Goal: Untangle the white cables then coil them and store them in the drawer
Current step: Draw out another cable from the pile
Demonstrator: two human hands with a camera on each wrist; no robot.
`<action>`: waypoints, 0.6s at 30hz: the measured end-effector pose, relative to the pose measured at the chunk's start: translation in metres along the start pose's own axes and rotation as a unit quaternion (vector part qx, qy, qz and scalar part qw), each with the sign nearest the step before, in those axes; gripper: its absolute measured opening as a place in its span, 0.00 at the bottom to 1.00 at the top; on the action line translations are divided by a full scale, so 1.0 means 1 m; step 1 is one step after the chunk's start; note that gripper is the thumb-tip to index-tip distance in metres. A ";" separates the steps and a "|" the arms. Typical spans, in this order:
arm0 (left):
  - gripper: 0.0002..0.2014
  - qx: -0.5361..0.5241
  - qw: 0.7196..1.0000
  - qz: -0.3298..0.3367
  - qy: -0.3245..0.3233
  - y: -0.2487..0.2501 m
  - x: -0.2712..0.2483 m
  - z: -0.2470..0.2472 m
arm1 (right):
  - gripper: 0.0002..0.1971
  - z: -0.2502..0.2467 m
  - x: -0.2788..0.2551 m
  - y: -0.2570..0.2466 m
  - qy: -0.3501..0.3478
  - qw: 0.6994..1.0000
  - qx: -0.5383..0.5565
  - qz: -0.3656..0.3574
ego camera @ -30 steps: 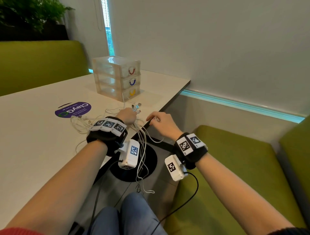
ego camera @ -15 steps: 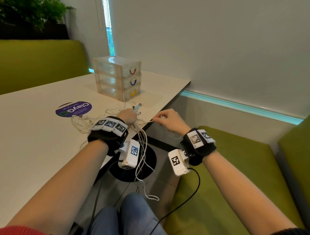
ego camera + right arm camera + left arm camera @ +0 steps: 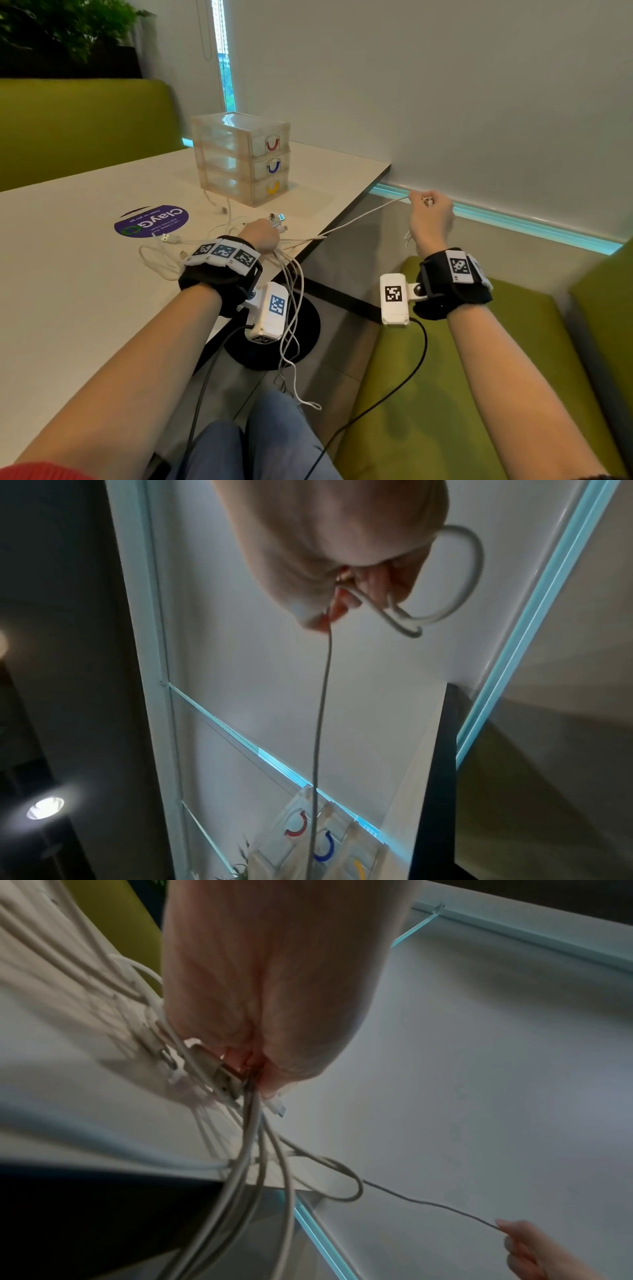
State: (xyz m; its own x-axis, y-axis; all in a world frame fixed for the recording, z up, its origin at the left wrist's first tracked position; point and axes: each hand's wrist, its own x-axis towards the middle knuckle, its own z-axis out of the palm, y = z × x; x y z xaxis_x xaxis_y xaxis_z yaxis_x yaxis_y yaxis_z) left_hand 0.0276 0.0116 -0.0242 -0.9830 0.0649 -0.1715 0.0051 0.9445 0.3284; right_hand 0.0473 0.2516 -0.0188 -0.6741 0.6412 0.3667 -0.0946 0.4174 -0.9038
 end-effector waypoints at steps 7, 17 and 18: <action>0.20 0.062 0.998 0.031 -0.004 -0.005 0.003 0.002 | 0.13 0.031 -0.035 -0.005 -0.230 0.944 0.230 0.048; 0.20 0.073 0.997 0.027 0.003 -0.001 0.005 0.003 | 0.09 0.063 -0.060 0.006 -0.384 0.909 -0.138 -0.084; 0.20 0.076 0.997 0.024 0.001 -0.002 0.006 0.002 | 0.12 0.067 -0.060 0.010 -0.377 0.909 -0.160 -0.077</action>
State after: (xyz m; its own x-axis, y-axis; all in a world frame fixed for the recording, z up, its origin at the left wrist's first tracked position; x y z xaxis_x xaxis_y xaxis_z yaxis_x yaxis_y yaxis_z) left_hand 0.0225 0.0107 -0.0280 -0.9812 0.1117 -0.1571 0.0806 0.9781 0.1917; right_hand 0.0381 0.1739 -0.0645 -0.9928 -0.0146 0.1191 -0.0944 0.7077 -0.7002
